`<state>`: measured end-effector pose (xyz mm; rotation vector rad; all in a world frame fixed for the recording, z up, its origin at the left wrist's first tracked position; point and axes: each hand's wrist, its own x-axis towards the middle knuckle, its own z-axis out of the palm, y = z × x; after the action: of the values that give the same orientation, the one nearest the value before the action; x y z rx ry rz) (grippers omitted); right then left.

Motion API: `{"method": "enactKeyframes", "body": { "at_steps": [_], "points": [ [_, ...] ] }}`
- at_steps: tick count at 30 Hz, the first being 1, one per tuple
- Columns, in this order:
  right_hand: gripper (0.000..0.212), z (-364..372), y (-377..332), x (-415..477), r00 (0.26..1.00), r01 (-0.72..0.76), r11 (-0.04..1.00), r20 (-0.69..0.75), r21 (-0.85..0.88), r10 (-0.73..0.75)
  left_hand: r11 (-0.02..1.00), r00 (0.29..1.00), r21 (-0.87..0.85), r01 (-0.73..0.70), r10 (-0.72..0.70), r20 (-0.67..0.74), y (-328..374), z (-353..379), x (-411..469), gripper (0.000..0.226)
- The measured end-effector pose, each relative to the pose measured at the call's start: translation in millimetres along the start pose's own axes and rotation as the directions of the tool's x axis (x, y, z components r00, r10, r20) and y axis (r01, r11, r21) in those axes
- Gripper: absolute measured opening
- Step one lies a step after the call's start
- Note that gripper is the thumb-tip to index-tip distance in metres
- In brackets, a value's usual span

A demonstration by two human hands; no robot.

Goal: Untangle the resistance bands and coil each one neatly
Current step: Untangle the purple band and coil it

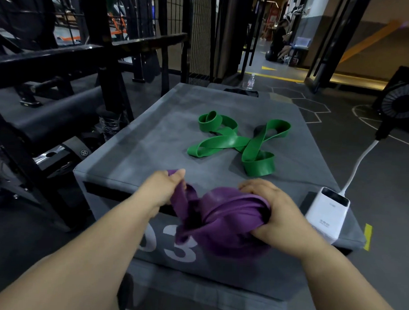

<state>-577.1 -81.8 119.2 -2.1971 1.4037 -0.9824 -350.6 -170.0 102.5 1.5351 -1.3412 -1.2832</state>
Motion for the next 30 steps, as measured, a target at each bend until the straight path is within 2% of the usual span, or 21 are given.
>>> {"method": "enactKeyframes", "body": {
  "at_steps": [2,4,7,9,10,11,13,15,17,20,22,26,28,30],
  "points": [
    [0.040,-7.1,-3.3,-1.3,0.997,-0.075,0.995,-0.025,0.058,0.077,0.991,0.995,-0.133,0.021,-0.008,0.098,6.4,-1.3,-5.3,0.035],
    [0.035,-6.7,-6.8,-1.2,0.993,-0.118,0.986,0.014,0.114,0.117,0.997,0.967,-0.077,-0.005,0.025,0.255,6.7,6.8,-15.1,0.030],
    [0.042,4.3,-12.1,-0.8,0.991,-0.096,0.989,0.104,0.109,0.085,0.996,0.901,-0.021,-0.084,0.085,0.426,2.2,23.0,-26.7,0.023],
    [0.046,7.8,-13.1,-0.8,0.988,-0.102,0.986,0.129,0.131,0.085,0.997,0.861,-0.034,-0.066,0.074,0.502,3.4,29.7,-30.8,0.012],
    [0.046,7.9,-12.6,-0.7,0.988,-0.107,0.985,0.128,0.137,0.090,0.999,0.848,-0.042,-0.035,0.052,0.527,5.1,30.3,-32.3,0.015],
    [0.046,7.2,-11.7,-0.3,0.989,-0.107,0.985,0.119,0.133,0.091,0.998,0.837,-0.061,0.023,0.015,0.548,5.8,30.5,-32.5,0.026],
    [0.044,6.1,-10.0,0.6,0.992,-0.090,0.989,0.098,0.121,0.078,0.987,0.784,-0.099,0.128,-0.039,0.620,3.1,31.3,-30.9,0.066],
    [0.040,7.3,-9.6,0.5,0.993,-0.079,0.989,0.102,0.123,0.067,0.992,0.734,-0.054,0.110,-0.045,0.678,-0.5,33.6,-31.2,0.111],
    [0.036,10.5,-9.8,-0.4,0.990,-0.076,0.991,0.124,0.109,0.063,0.997,0.704,-0.022,0.072,-0.035,0.710,-2.4,35.3,-33.2,0.127],
    [0.034,14.2,-9.2,-1.9,0.990,-0.068,0.994,0.126,0.089,0.056,0.998,0.676,-0.013,0.056,-0.028,0.737,-5.0,32.0,-30.8,0.138],
    [0.033,14.3,-10.4,-2.5,0.989,-0.077,0.992,0.133,0.099,0.063,0.999,0.648,0.007,0.051,-0.039,0.760,-6.7,28.3,-30.9,0.135],
    [0.021,12.0,-17.2,-2.0,0.977,-0.119,0.986,0.191,0.113,0.096,1.000,0.605,-0.001,0.028,-0.016,0.796,-8.3,23.7,-38.0,0.103],
    [0.020,13.1,-15.8,-0.7,0.978,-0.122,0.990,0.176,0.068,0.109,0.999,0.642,0.047,-0.023,-0.021,0.766,-3.6,22.6,-41.0,0.093],
    [0.026,16.0,-13.6,-0.2,0.977,-0.153,0.988,0.154,0.000,0.151,0.989,0.727,0.130,-0.073,-0.036,0.686,1.7,22.9,-39.6,0.086]
  ]
}}
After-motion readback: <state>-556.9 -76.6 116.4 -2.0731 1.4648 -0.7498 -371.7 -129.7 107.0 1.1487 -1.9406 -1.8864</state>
